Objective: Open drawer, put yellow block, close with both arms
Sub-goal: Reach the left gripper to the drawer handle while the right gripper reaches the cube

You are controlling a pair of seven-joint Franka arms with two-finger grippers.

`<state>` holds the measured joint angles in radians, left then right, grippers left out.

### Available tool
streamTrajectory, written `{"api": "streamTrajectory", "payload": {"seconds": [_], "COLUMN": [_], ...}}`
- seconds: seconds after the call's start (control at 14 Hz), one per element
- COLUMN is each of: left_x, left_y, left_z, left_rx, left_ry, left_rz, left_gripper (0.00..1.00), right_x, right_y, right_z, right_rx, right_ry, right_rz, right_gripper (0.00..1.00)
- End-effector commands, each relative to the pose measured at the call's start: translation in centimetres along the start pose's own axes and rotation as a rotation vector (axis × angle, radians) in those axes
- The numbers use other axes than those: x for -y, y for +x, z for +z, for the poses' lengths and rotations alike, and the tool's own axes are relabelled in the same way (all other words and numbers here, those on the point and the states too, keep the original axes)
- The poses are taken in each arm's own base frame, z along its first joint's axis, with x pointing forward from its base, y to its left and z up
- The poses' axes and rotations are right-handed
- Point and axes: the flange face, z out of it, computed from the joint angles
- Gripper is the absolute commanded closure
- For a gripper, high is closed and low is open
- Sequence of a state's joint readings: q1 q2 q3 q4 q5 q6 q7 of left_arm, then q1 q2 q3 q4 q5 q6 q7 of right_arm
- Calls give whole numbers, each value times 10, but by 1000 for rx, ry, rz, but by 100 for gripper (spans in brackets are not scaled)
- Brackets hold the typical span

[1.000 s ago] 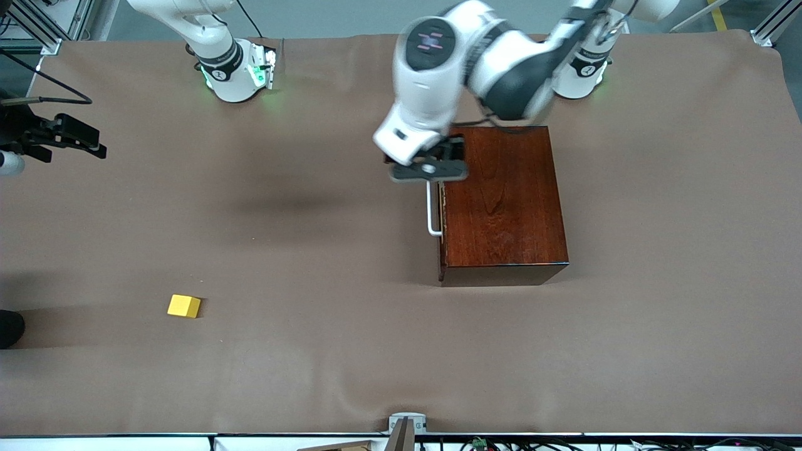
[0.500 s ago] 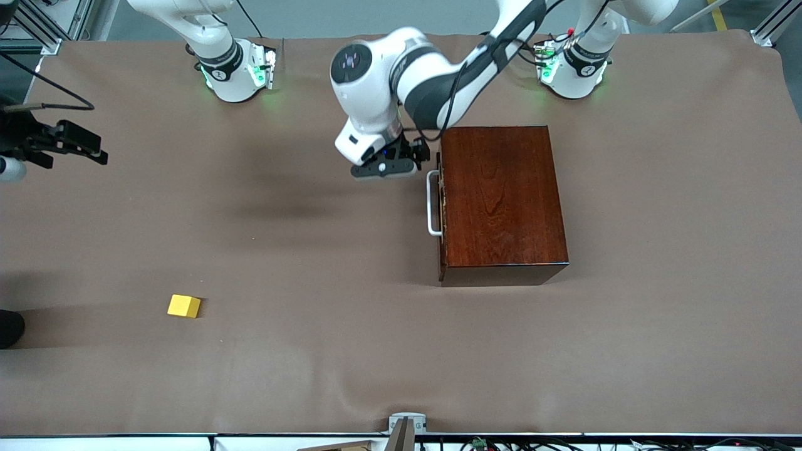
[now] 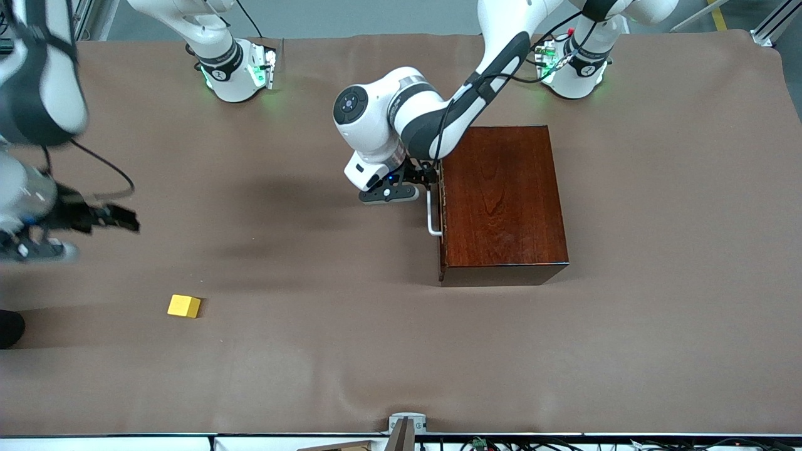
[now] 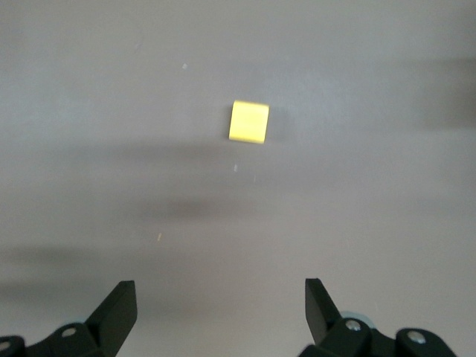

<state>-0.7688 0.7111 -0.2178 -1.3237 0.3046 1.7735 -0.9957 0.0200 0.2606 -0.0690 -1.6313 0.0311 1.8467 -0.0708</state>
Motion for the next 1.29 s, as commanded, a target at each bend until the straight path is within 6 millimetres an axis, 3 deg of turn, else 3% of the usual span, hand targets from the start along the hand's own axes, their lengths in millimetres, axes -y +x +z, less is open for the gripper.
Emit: {"api": "streamTrajectory", "payload": {"seconds": [0.0, 0.21, 0.5, 1.0, 1.21], "left_x": [-1, 1, -4, -9, -13], "left_y": [11, 16, 20, 28, 30], "left_z": [9, 22, 28, 18, 10], "left_rx": [-18, -14, -46, -95, -112], "left_ry": [17, 31, 25, -53, -91], "left_rz": [47, 55, 57, -20, -47], "left_gripper": [0, 0, 0, 0, 0], "right_x": [-6, -20, -27, -34, -32], "right_y": [30, 51, 69, 73, 73], "right_z": [55, 122, 196, 254, 267], "right_rx": [-25, -39, -84, -108, -100], "right_ry": [-9, -15, -25, 20, 47], "right_rz": [9, 29, 35, 100, 125], "right_gripper": [0, 0, 0, 0, 0]}}
